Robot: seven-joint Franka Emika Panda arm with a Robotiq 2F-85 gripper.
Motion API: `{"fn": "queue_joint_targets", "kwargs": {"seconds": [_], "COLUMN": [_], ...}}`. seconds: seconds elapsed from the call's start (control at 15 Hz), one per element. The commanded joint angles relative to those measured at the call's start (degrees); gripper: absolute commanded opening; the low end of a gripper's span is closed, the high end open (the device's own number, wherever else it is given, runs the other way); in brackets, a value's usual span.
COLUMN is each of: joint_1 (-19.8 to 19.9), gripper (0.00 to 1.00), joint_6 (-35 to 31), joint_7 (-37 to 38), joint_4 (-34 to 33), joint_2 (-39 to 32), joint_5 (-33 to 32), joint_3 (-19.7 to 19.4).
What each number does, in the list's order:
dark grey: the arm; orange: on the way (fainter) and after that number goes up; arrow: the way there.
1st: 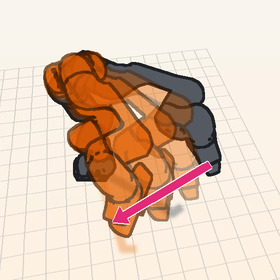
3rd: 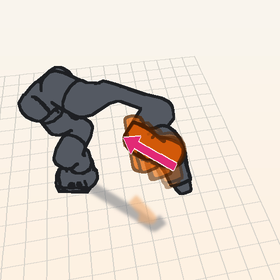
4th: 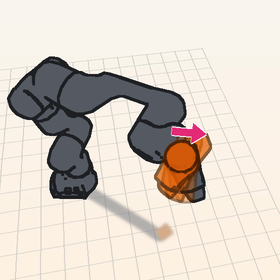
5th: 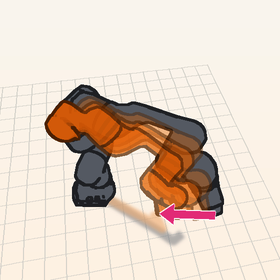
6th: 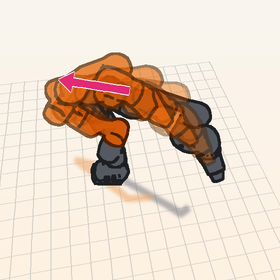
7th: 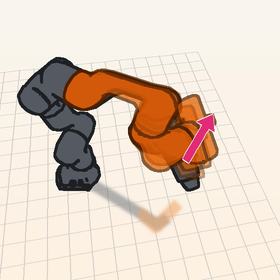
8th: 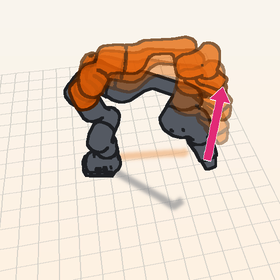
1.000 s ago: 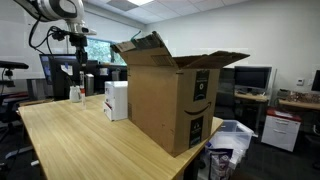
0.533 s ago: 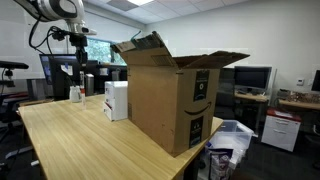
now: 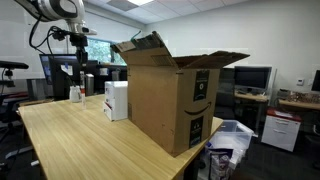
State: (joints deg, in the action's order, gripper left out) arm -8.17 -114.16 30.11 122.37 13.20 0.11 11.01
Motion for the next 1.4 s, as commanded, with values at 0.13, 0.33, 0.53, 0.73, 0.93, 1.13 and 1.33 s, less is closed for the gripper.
{"fn": "queue_joint_targets", "kwargs": {"seconds": [0.13,0.33,0.53,0.73,0.93,1.13,1.33], "joint_1": [0.8,0.9,0.9,0.7,0.5,0.3,0.1], "gripper": [0.07,0.07,0.07,0.07,0.07,0.07,0.07], "joint_6": [0.3,0.1,0.0,0.1,-0.2,0.0,0.2], "joint_7": [-0.4,-0.5,-0.5,-0.4,-0.1,0.4,0.8], "joint_4": [0.1,0.3,0.5,0.7,1.1,1.2,1.4], "joint_2": [0.3,0.1,0.0,-0.1,0.1,0.2,0.3], "joint_5": [0.2,0.6,0.9,1.2,2.0,2.5,3.5], "joint_3": [0.1,-0.1,-0.3,-0.4,-0.2,0.2,0.7]}}
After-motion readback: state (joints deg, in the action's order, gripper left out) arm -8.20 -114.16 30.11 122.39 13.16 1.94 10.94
